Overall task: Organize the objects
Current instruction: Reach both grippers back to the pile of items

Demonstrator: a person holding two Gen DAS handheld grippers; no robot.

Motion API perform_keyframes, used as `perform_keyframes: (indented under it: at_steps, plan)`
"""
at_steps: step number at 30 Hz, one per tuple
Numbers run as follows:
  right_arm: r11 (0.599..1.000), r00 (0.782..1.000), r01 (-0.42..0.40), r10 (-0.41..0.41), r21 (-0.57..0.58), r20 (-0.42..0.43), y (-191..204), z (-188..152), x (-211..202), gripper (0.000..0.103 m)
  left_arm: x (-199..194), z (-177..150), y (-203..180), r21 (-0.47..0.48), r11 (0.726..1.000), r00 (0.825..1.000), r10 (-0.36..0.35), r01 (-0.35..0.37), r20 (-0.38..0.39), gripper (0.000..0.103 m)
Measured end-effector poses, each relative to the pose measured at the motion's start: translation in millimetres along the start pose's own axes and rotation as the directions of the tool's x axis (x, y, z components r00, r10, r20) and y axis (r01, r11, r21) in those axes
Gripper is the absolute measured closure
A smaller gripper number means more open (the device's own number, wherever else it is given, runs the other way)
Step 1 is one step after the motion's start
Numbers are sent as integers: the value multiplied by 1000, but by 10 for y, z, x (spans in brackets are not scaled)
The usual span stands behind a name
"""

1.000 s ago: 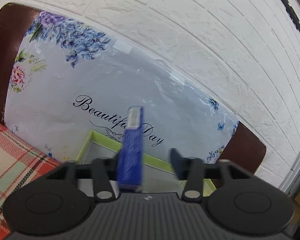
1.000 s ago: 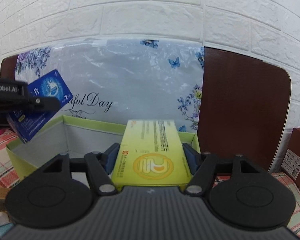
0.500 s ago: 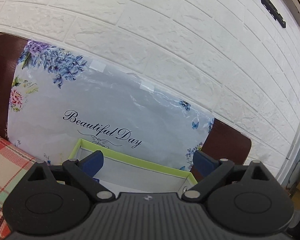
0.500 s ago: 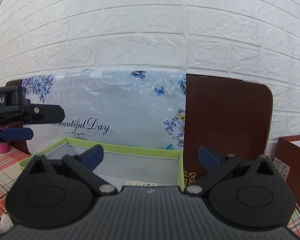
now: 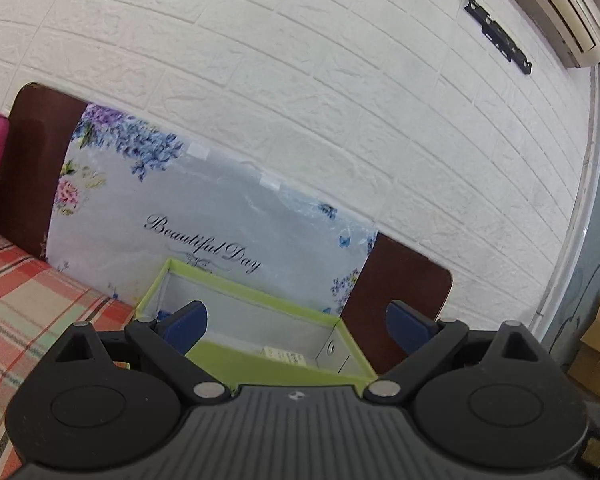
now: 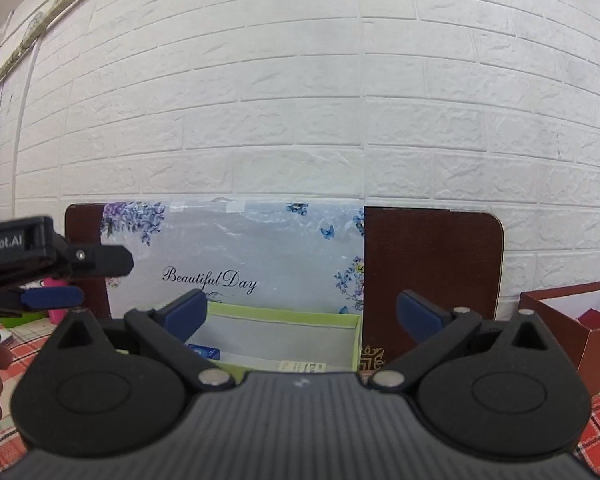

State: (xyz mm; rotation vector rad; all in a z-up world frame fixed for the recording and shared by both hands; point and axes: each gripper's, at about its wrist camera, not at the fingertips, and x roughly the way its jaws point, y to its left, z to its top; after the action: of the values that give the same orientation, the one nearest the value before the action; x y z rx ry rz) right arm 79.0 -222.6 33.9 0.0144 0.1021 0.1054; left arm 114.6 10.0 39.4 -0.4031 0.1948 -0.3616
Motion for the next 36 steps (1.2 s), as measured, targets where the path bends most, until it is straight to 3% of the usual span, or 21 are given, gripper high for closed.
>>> perform_keyframes:
  at_steps: [6, 11, 16, 20, 23, 27, 30, 32, 36]
  plan:
    - [998, 989, -58, 62, 34, -133, 46, -294, 100, 0, -101, -282, 254, -77, 996, 993, 28, -36, -111, 4]
    - [992, 969, -123, 114, -25, -218, 184, -469, 205, 0, 9, -264, 226, -13, 1000, 997, -4, 3, -74, 4]
    - [986, 952, -162, 147, -35, -267, 250, -609, 331, 0, 323, -197, 220, 37, 999, 995, -24, 28, -101, 4]
    - [977, 926, -213, 192, -28, -326, 291, -591, 576, 0, 439, -230, 338, 41, 997, 990, -56, 62, -129, 4]
    - [968, 897, -250, 224, -20, -381, 307, -597, 837, 1, 475, -309, 439, 62, 998, 981, -16, 29, -194, 4]
    - [958, 888, -288, 266, -2, -374, 276, -754, 927, 6, 469, -397, 543, 92, 996, 977, 2, 19, -215, 4]
    - [952, 869, -296, 300, 74, -394, 189, -817, 971, 10, 481, -482, 576, 142, 989, 985, 69, -47, -156, 4]
    - [943, 863, -314, 334, 114, -378, 152, -820, 951, 11, 518, -509, 579, 193, 973, 979, 156, -130, -128, 4]
    - [948, 864, -306, 314, 86, -393, 219, -836, 970, 10, 492, -495, 728, 123, 981, 982, 161, -149, -95, 4]
